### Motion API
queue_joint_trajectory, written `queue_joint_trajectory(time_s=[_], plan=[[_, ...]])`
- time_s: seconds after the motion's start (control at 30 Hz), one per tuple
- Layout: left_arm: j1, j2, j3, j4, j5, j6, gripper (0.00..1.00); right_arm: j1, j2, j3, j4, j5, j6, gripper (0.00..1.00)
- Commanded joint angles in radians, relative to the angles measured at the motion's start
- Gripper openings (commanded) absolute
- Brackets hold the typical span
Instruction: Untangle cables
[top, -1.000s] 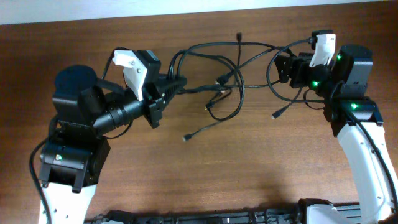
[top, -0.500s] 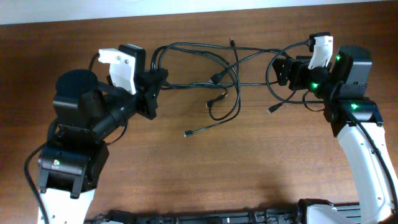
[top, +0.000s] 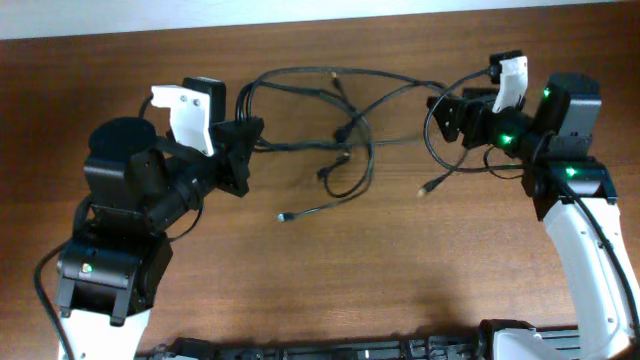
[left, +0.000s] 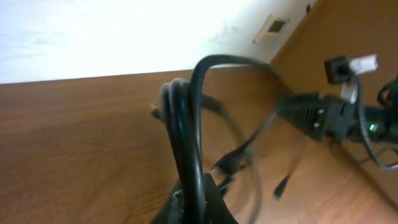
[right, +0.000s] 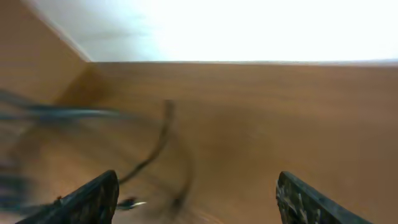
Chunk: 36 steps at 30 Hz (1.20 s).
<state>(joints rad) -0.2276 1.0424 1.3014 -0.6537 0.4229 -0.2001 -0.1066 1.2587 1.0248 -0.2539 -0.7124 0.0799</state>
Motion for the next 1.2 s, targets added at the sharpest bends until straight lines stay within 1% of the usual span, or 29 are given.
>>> queue_joint_trajectory(time_s=[0.0,0.13,0.27,0.43,0.47,0.6,0.87,0.93,1.0,1.03,1.07,1.1,1.13,1.17], plan=[[0.008,-0.019,0.008,-0.015,0.034,0.064,0.0,-0.006,-0.044,0.011,0.072,-0.322,-0.069,0.78],[0.008,-0.019,0.008,-0.021,0.034,0.068,0.0,-0.006,-0.064,0.011,0.129,-0.433,-0.068,0.79],[0.008,-0.019,0.008,-0.021,0.037,0.068,0.0,-0.005,-0.077,0.011,0.112,-0.433,-0.064,0.79],[0.008,-0.019,0.008,-0.014,0.1,0.078,0.0,-0.005,-0.077,0.011,0.082,-0.432,-0.063,0.8],[0.008,-0.019,0.008,-0.013,0.111,0.094,0.0,-0.005,-0.077,0.011,0.078,-0.427,-0.044,0.83],[0.008,-0.019,0.008,-0.013,0.117,0.093,0.0,-0.005,-0.076,0.011,0.039,-0.418,-0.034,0.88],[0.007,-0.016,0.008,-0.01,0.131,0.094,0.0,-0.005,-0.074,0.01,-0.036,-0.356,-0.015,0.89],[0.007,-0.007,0.008,-0.006,0.098,0.093,0.0,-0.005,-0.074,0.01,-0.046,-0.348,-0.016,0.9],[0.007,0.01,0.008,-0.01,0.067,0.08,0.0,-0.005,-0.074,0.01,-0.046,-0.349,-0.016,0.94],[0.007,0.02,0.008,-0.01,0.084,0.065,0.0,-0.005,-0.074,0.01,-0.046,-0.349,-0.016,0.98],[0.007,0.027,0.008,-0.01,0.123,0.063,0.0,-0.005,-0.074,0.01,-0.047,-0.351,-0.016,0.99],[0.007,0.04,0.008,-0.002,0.206,0.085,0.0,-0.005,-0.074,0.01,-0.055,-0.364,-0.015,0.99],[0.007,0.047,0.008,0.005,0.253,0.115,0.0,-0.005,-0.074,0.01,-0.059,-0.383,-0.015,0.99],[0.007,0.053,0.008,0.014,0.321,0.168,0.0,-0.005,-0.074,0.01,-0.067,-0.408,-0.015,0.99]])
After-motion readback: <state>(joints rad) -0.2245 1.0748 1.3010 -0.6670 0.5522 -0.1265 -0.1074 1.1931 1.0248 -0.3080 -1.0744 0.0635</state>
